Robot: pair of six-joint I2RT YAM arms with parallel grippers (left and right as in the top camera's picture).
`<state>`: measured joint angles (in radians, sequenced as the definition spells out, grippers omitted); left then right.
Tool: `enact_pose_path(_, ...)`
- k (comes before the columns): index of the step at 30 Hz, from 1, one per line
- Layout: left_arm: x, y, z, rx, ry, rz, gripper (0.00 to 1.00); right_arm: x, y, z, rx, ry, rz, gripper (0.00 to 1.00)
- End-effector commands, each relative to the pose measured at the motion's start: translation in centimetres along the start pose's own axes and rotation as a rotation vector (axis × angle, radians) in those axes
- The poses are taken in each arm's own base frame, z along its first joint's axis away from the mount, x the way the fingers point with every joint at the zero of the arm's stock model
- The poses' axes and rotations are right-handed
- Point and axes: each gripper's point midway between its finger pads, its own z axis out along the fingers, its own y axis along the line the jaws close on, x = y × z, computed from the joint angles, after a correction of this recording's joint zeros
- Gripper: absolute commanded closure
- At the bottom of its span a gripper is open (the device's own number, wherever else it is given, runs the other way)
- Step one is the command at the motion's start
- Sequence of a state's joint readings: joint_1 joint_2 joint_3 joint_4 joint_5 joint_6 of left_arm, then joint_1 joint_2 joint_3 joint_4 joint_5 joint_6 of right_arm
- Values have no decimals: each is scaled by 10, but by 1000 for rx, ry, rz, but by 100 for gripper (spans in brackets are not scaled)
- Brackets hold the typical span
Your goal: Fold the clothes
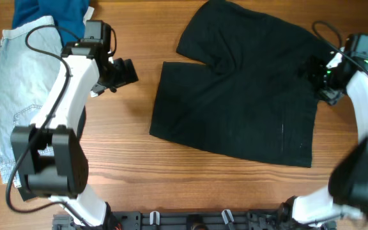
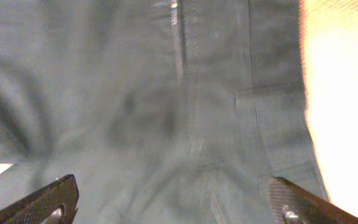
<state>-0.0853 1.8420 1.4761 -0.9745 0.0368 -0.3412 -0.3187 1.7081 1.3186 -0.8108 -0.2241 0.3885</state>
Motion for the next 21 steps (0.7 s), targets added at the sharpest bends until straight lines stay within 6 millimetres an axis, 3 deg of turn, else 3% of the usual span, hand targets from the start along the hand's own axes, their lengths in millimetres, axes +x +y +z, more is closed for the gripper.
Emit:
enact_pose_path(1,22,-32,-35,92,-7,157,3,7,26,-83,-52,-128,-21,1)
enact_pose_path(3,40,-41,-37,98,40,210,3,21,24,-100,-49,-118,-20,0)
enact_pose_path(5,65,-48,-34,81,112,254,2,49,15,-114,-21,-58,-11,0)
enact_pose_path(9,101,-62,-21,92,206,193,6,79,2,-116,29,56,19,4)
enact_pose_path(12,124,-63,-8,51,254,65,9,97,-9,-110,72,124,69,9)
enact_pose_path(17,152,-72,18,22,263,-69,8,110,-38,-90,200,138,210,11)
enact_pose_path(21,166,-59,35,-92,212,-161,5,124,-49,-70,221,168,240,11)
